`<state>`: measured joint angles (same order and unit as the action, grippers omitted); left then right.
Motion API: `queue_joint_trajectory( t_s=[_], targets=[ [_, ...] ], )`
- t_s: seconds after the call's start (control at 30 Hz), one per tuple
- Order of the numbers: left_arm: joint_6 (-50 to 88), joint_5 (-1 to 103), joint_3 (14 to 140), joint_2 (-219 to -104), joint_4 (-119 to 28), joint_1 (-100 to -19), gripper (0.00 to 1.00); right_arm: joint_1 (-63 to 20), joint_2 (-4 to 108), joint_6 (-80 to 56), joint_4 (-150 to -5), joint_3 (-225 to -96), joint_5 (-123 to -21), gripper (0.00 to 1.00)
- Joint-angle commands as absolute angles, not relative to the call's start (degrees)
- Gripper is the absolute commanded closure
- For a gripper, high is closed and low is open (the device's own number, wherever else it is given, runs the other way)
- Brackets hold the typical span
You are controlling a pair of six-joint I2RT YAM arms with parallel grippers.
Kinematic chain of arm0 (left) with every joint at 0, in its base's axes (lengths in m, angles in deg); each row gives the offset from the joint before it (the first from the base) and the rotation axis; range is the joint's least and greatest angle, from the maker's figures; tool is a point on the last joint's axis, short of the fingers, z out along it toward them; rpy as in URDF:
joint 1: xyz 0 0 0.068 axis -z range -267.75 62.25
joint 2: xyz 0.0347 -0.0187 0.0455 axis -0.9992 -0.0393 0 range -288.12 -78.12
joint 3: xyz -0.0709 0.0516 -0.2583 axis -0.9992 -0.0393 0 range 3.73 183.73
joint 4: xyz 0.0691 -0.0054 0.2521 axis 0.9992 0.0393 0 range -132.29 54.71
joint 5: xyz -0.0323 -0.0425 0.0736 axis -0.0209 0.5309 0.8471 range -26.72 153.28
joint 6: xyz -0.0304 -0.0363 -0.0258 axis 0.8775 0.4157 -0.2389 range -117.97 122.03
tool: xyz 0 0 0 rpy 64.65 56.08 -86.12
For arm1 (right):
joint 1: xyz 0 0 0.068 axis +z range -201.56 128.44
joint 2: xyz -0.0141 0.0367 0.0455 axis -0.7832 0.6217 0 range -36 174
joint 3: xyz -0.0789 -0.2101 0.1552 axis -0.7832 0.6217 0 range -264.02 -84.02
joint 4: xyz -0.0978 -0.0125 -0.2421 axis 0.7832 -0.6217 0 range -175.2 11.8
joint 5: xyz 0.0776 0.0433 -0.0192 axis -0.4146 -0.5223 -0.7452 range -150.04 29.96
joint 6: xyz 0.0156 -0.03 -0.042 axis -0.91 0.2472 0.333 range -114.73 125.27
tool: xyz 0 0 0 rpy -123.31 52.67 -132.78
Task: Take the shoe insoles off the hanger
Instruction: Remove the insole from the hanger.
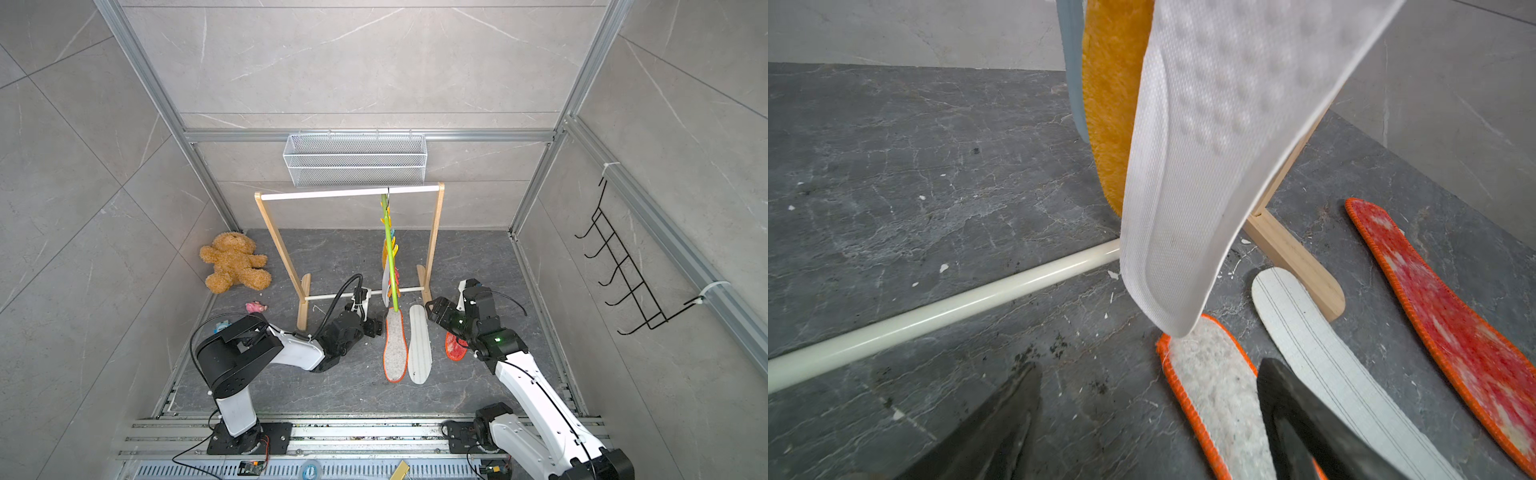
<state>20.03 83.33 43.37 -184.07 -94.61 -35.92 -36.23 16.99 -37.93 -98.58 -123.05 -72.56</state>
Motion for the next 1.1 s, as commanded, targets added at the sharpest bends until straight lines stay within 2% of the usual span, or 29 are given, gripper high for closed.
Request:
queue_joint_trajectory(
  t_s=[0.0, 0.33, 0.73, 1.07],
  targets=[
    [19.91, 84.89, 46.41, -185.99, -97.32, -35.76, 0.17, -36.67, 15.95, -37.24, -99.68, -123.15, -73.48, 0.20],
    [21.25, 87.92, 52.37, -192.04, -95.44, -35.74, 0.22, -37.14, 15.77, -38.03, -99.05, -122.87, -74.88, 0.19],
    [23.16, 91.57, 54.00, -195.53, -95.11, -35.81, 0.27, -37.24, 15.94, -39.75, -97.03, -122.43, -76.65, 0.19],
    [22.95, 91.35, 54.71, -195.50, -94.99, -35.89, 0.48, -37.23, 16.69, -42.68, -93.67, -122.52, -79.09, 0.27]
  ],
)
